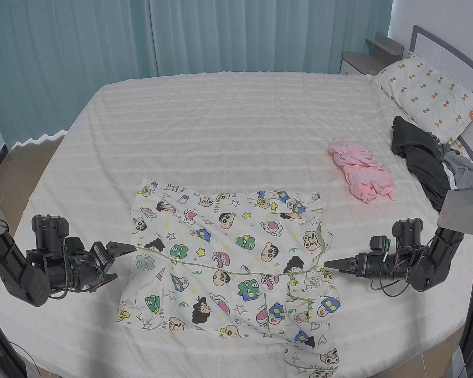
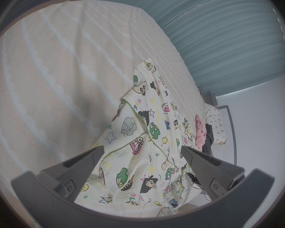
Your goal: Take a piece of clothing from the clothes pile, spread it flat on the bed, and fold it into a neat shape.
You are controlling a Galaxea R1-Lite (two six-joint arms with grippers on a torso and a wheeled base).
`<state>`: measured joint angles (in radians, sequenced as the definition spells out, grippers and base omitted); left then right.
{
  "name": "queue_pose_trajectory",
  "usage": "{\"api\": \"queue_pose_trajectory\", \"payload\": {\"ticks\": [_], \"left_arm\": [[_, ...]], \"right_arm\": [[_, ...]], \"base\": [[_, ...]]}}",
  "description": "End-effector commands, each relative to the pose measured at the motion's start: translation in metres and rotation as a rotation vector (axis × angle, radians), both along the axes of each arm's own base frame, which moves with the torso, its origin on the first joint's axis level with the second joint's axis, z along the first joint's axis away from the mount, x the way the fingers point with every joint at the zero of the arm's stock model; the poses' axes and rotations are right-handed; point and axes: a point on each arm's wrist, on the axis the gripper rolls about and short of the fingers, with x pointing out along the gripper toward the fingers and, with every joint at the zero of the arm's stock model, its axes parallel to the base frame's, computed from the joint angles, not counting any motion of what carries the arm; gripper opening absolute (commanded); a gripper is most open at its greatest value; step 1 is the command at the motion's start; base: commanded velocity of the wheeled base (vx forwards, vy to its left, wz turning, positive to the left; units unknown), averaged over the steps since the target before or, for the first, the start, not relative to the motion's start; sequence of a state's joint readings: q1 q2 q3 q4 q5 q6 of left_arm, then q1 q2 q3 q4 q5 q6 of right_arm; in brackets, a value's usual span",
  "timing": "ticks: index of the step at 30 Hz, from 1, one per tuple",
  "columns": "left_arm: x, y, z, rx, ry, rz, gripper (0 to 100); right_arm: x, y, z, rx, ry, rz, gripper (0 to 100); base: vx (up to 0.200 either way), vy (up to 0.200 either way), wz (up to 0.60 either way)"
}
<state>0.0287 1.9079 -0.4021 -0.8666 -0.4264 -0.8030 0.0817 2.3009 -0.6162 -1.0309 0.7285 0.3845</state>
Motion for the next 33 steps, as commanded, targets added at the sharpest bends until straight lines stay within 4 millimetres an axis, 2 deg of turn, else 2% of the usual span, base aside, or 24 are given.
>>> {"api": "queue_pose_trajectory", "payload": {"ticks": [1,7,15,16,22,33], "left_arm": [[0.002,0.000,-0.005,0.000,0.013,0.002,100],[0.005,0.001,-0.010,0.003,0.011,0.005,100],[0.006,0.001,-0.013,0.007,0.008,0.010,100],[0.006,0.001,-0.013,0.007,0.008,0.010,100],[0.006,0.001,-0.013,0.006,0.007,0.012,100],[0.006,0.002,-0.013,0.006,0.007,0.016,100]], "right_arm": [[0.007,0.008,-0.009,0.000,0.008,0.021,100],[0.018,0.013,-0.010,-0.003,0.037,0.033,100],[0.020,0.013,-0.017,-0.006,0.069,0.033,100],[0.020,0.014,-0.017,-0.006,0.069,0.033,0],[0.023,0.020,-0.020,-0.007,0.064,0.052,0],[0.016,0.017,-0.013,-0.012,0.054,0.047,0]], "base": [[0.000,0.000,0.00],[0.000,0.000,0.00],[0.000,0.000,0.00],[0.000,0.000,0.00],[0.000,0.000,0.00],[0.000,0.000,0.00]]}}
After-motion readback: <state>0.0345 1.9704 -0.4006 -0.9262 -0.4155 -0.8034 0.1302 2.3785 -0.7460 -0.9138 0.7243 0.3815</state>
